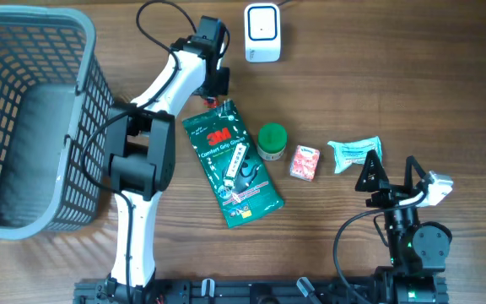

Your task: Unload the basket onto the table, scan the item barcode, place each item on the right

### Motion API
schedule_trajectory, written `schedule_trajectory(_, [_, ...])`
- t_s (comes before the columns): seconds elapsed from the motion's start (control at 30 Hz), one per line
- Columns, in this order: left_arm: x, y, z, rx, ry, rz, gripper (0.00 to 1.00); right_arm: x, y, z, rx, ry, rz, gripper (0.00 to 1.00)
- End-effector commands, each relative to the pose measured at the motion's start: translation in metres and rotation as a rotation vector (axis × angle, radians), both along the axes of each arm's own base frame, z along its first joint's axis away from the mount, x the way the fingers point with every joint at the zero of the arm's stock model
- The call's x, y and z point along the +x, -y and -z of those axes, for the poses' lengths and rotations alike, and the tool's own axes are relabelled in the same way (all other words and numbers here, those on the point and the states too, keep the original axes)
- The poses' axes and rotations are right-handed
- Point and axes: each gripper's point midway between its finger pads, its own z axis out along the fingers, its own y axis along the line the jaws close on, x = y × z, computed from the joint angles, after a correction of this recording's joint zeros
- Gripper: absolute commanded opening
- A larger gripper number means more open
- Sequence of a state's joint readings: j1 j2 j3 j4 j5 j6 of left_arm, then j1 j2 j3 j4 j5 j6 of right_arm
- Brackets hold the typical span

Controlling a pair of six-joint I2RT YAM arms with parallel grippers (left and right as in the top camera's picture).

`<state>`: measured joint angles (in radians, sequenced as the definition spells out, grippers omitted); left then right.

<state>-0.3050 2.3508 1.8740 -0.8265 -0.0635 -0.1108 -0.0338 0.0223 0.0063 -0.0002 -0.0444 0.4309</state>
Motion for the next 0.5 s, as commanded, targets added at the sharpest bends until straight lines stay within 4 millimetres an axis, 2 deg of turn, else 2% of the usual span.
schedule_trajectory(0.0, [0.015,0.005,-0.119,-0.026,0.234,-0.004,0.04,0.0,-0.002,-0.001,0.021,0.006,-0.009,1.0])
schedule_trajectory(0.03, [0.011,0.016,-0.155,-0.075,0.296,0.019,0.04,0.0,-0.002,-0.001,0.021,0.006,-0.009,1.0])
schedule_trajectory(0.07, [0.003,0.031,-0.181,-0.134,0.332,0.054,0.04,0.0,-0.002,-0.001,0.022,0.006,-0.01,1.0])
schedule_trajectory(0.13, [-0.012,0.061,-0.209,-0.22,0.367,0.127,0.04,0.0,-0.002,-0.001,0.098,0.004,-0.012,1.0])
schedule_trajectory(0.17, [-0.02,0.084,-0.213,-0.264,0.366,0.179,0.04,0.0,-0.003,-0.001,0.149,0.003,-0.015,1.0])
schedule_trajectory(0.23, [-0.032,0.124,-0.209,-0.303,0.361,0.259,0.04,0.0,-0.003,-0.002,0.218,0.006,-0.014,1.0])
schedule_trajectory(0.3, [-0.041,0.154,-0.203,-0.318,0.365,0.314,0.04,0.0,-0.004,-0.002,0.326,0.002,-0.018,1.0])
schedule_trajectory(0.33, [-0.046,0.174,-0.195,-0.327,0.364,0.351,0.04,0.0,-0.007,-0.002,0.328,0.0,-0.033,1.0])
schedule_trajectory(0.47, [-0.063,0.246,-0.142,-0.368,0.323,0.425,0.04,0.0,-0.008,-0.002,0.338,-0.001,-0.04,1.0])
